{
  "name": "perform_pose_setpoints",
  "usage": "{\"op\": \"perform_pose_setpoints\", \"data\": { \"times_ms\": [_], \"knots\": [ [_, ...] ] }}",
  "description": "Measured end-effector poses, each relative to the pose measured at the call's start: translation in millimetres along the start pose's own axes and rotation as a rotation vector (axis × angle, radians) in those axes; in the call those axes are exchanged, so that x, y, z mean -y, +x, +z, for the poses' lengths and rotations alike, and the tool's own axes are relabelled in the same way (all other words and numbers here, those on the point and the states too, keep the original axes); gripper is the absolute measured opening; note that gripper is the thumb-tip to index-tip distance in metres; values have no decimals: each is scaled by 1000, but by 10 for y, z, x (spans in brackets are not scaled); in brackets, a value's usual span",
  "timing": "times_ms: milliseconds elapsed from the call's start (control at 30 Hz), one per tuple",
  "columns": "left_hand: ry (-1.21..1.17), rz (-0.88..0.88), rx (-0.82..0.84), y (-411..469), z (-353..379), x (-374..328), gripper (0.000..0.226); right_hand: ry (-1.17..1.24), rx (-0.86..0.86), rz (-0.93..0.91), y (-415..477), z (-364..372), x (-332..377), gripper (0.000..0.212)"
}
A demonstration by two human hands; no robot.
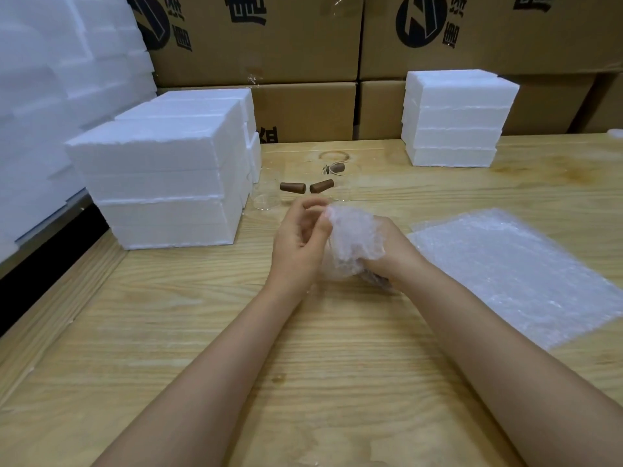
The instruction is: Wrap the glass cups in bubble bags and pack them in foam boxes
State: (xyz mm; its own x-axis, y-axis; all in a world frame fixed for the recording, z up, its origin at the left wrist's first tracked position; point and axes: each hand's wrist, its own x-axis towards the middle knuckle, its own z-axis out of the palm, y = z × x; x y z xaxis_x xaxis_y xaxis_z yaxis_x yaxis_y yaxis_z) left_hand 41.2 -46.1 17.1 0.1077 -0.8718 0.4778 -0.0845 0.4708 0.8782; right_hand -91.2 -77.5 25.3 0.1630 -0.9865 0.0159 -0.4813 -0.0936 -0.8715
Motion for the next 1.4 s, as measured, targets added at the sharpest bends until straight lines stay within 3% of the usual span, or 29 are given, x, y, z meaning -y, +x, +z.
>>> {"op": "perform_pose_setpoints", "data": {
  "times_ms": [133, 267, 433, 600, 733, 867, 1000, 1100, 1233, 1300, 1400],
  "knots": [
    [-38, -164, 132, -29, 76, -11, 63, -19, -167, -137, -6, 7, 43, 33],
    [-62, -110, 117, -26, 111, 25, 52, -14, -137, -209, -54, -4, 109, 18],
    [-12, -120, 22, -29, 107, 44, 51, 62, -45, -167, -105, -15, 178, 31],
    [80, -170, -60, 1, 66, 78, 57, 238, 98, -99, -109, 8, 188, 23],
    [119, -173, -15, -40, 72, 72, 57, 193, -54, -82, -96, 84, 135, 17],
    [12, -160, 92, -58, 93, 34, 40, 130, -230, -108, -81, 54, 102, 19],
    [20, -182, 31, -78, 152, 25, 16, 43, -210, -166, -102, 47, 89, 15],
    [109, -159, -61, -71, 140, 38, 39, 29, -107, -204, -119, 55, 156, 19],
    [213, -136, -174, -64, 84, -13, 49, 44, 157, -89, -130, -9, 202, 48],
    [231, -104, -200, -78, 91, -20, 52, 13, 196, -35, -135, -15, 190, 42],
    [190, -105, -180, -89, 96, -24, 51, 61, 123, -2, -120, -5, 186, 26]
  ]
}}
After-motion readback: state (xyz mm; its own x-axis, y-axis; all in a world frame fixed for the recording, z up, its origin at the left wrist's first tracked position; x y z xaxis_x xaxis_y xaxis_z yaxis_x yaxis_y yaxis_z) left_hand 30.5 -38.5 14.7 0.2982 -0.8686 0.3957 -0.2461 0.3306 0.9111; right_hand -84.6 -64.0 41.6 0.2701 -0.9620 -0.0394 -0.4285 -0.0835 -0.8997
